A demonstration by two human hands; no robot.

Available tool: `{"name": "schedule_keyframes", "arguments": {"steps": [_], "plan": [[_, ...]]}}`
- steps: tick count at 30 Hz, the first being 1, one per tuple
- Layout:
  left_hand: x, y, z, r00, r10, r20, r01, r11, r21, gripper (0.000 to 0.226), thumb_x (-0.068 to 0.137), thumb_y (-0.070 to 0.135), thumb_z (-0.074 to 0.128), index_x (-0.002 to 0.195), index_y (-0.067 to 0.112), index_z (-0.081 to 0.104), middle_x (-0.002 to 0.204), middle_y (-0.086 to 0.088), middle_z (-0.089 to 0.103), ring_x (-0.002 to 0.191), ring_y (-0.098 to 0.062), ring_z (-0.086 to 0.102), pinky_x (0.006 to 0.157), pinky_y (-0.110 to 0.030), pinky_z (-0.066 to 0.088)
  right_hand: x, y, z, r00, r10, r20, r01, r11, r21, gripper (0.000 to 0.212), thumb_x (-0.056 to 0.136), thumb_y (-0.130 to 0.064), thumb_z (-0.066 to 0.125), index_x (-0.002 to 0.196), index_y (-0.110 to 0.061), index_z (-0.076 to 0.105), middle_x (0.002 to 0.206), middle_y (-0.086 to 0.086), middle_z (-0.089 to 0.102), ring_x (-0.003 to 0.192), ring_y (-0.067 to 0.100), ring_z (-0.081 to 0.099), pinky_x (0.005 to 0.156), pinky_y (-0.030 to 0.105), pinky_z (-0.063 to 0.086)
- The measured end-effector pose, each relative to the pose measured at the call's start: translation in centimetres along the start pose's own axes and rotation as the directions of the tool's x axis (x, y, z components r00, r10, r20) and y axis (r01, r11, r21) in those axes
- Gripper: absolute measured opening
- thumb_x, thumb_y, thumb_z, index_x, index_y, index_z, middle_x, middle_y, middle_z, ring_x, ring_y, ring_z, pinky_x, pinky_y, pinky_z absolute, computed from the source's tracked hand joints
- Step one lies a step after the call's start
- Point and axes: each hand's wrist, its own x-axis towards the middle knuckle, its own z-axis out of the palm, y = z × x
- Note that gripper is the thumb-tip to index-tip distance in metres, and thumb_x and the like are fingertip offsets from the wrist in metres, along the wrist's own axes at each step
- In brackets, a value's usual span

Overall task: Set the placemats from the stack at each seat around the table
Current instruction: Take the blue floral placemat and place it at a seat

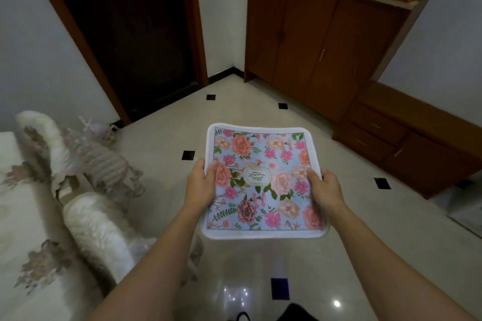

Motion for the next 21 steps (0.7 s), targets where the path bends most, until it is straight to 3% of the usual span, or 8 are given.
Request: {"name": "schedule_keyframes", "arguments": {"steps": [3,8,15,21], "plan": [[2.6,0.3,-0.5,0.999,-0.016,-0.051,0.015,1.0,-0.016,0.025,0.102,0.037,0.047,0.105,0.014,0.057,0.092,-0.001,0.073,0.074,-0.01,0.072,0.057,-0.02,0.056,3.4,-1.5,2.3,0.999,-0.027,0.031,0.028,0.999,-0.017,0.026,0.1,-0.037,0.05,0.107,-0.014,0.06,0.092,0.008,0.074,0.078,0.025,0.074,0.076,0.045,0.061],[7.6,-0.1,-1.3,0.99,-0.092,-0.103,0.087,0.995,-0.052,0.029,0.101,0.041,0.047,0.107,0.014,0.057,0.094,-0.005,0.074,0.076,-0.018,0.075,0.069,-0.043,0.063,9.1,-3.8,6.1,0.992,-0.029,0.122,0.034,0.999,-0.042,0.027,0.099,-0.04,0.05,0.105,-0.017,0.06,0.091,0.009,0.075,0.078,0.026,0.075,0.077,0.05,0.061],[17.1,0.8,-1.4,0.97,-0.109,-0.215,0.099,0.993,-0.059,0.025,0.102,0.038,0.046,0.107,0.015,0.056,0.094,-0.003,0.072,0.077,-0.015,0.073,0.059,-0.025,0.059,19.2,-9.8,11.5,0.969,-0.086,0.231,0.102,0.993,-0.061,0.026,0.099,-0.04,0.05,0.106,-0.017,0.058,0.094,0.009,0.073,0.081,0.026,0.074,0.078,0.05,0.061],[26.1,3.5,-2.0,0.934,-0.14,-0.329,0.123,0.99,-0.073,0.025,0.103,0.036,0.047,0.108,0.013,0.057,0.095,-0.003,0.072,0.079,-0.015,0.073,0.06,-0.024,0.058,28.7,-17.5,16.1,0.938,-0.123,0.325,0.156,0.985,-0.077,0.023,0.1,-0.039,0.05,0.104,-0.017,0.058,0.094,0.009,0.073,0.081,0.027,0.073,0.079,0.049,0.061]]}}
